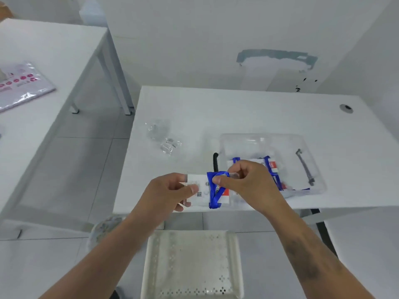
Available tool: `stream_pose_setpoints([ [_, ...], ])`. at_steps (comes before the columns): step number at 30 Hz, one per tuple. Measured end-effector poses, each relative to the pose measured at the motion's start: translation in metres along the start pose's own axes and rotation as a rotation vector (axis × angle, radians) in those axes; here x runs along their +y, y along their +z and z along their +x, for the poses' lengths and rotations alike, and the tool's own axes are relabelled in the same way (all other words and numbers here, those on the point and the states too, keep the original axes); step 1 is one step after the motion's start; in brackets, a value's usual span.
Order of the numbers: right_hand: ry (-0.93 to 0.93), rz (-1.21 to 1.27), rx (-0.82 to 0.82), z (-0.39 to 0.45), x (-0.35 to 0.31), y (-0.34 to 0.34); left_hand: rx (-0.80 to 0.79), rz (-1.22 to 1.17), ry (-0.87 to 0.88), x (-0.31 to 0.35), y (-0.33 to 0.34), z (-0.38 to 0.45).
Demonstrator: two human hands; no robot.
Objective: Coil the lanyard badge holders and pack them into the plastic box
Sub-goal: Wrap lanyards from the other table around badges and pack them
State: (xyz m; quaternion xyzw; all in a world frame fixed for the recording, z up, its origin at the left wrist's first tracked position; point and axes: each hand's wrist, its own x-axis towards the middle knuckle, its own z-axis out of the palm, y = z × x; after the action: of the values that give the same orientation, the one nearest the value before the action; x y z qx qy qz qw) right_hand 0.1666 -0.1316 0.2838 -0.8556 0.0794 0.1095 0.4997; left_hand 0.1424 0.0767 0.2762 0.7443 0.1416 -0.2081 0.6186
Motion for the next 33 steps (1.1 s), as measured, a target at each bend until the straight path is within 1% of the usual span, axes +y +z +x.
stream_pose_setpoints([
  [4,-0.018,-0.054,-0.001,0.011,0.031,-0.060,0.033,-0.012,0.007,0.017,0.067,0.004],
  [9,-0.028,-0.159,0.055,0.024,0.055,-0.120,0.088,-0.012,0.003,0.037,0.129,0.022],
  [11,-0.026,-0.296,0.081,0.030,0.058,-0.137,0.105,0.031,0.019,0.046,0.147,0.031],
  [14,-0.032,-0.591,0.088,0.047,0.060,-0.152,0.133,0.140,0.015,0.056,0.169,0.052],
  [16,-0.040,-0.792,0.042,0.065,0.064,-0.159,0.139,0.234,-0.009,0.057,0.184,0.074],
  [19,-0.087,-1.104,-0.037,0.089,0.073,-0.153,0.103,0.375,-0.105,0.048,0.199,0.108],
  [22,-0.113,-1.281,-0.130,0.104,0.086,-0.139,0.046,0.572,-0.209,0.031,0.211,0.138],
  [24,-0.118,-1.347,-0.199,0.111,0.094,-0.131,0.027,0.619,-0.260,0.022,0.217,0.149],
  [26,-0.122,-1.383,-0.250,0.113,0.102,-0.126,0.006,0.673,-0.269,0.017,0.222,0.153],
  [30,-0.143,-1.435,-0.270,0.117,0.110,-0.123,-0.038,0.887,-0.180,0.014,0.230,0.159],
  [33,-0.158,-1.352,-0.237,0.110,0.103,-0.130,-0.026,0.982,-0.095,0.021,0.230,0.157],
])
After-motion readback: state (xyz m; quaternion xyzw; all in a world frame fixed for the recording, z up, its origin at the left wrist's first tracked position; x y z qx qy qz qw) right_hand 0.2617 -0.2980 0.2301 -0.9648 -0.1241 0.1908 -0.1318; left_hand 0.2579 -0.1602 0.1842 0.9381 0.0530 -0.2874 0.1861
